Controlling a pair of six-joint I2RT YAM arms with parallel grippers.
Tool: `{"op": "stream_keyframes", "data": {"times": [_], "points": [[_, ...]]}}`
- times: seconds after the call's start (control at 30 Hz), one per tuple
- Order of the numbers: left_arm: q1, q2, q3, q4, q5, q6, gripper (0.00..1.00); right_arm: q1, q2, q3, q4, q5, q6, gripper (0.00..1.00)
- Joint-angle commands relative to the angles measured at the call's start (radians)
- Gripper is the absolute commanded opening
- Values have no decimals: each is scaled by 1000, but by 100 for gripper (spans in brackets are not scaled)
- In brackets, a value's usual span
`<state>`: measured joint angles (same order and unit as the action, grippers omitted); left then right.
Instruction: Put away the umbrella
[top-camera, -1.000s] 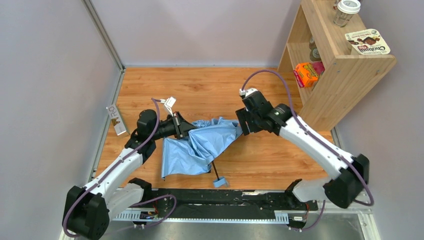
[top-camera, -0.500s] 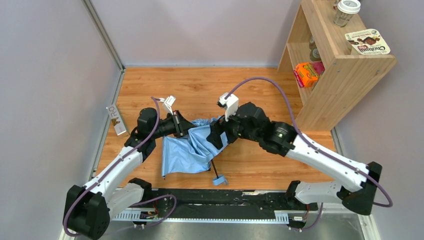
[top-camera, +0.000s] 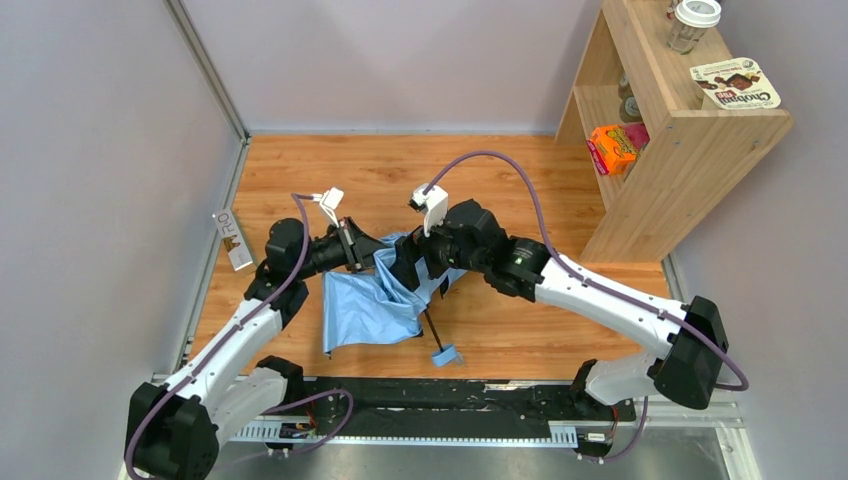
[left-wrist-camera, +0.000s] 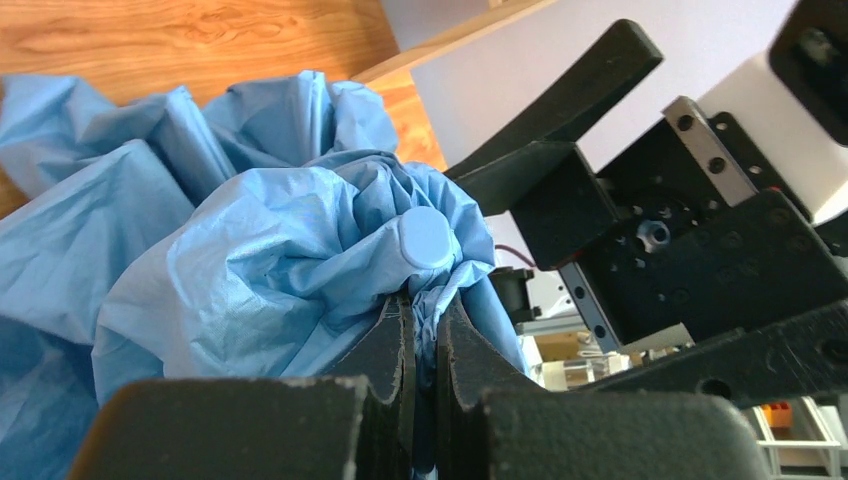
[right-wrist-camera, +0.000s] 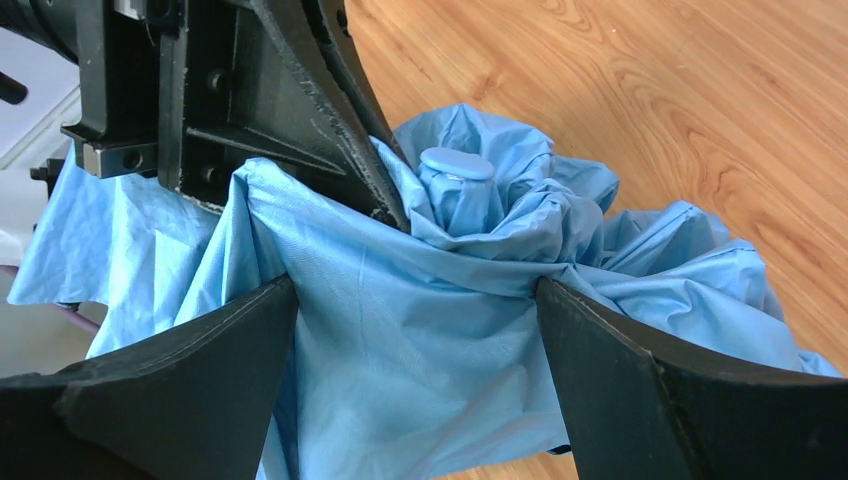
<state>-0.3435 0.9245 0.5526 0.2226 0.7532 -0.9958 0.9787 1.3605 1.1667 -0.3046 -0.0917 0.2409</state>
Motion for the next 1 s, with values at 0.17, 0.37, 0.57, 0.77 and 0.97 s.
{"op": "stream_keyframes", "data": {"times": [0.17, 0.37, 0.57, 0.77, 0.97], "points": [[0, -39, -33, 541, 130, -234, 0, -15, 49, -30, 140, -94, 26, 99], [0, -90, -5, 469, 140, -167, 0, -21, 2, -38, 41, 23, -21, 100], [0, -111, 50, 261, 140, -23, 0, -20, -15, -61, -11, 132, -77, 100], [-2, -95, 60, 302, 179, -44, 0, -20, 0, -39, -48, 213, -97, 100], [-2, -101, 50, 282, 169, -18, 0, -20, -38, -48, -94, 199, -83, 100]]}}
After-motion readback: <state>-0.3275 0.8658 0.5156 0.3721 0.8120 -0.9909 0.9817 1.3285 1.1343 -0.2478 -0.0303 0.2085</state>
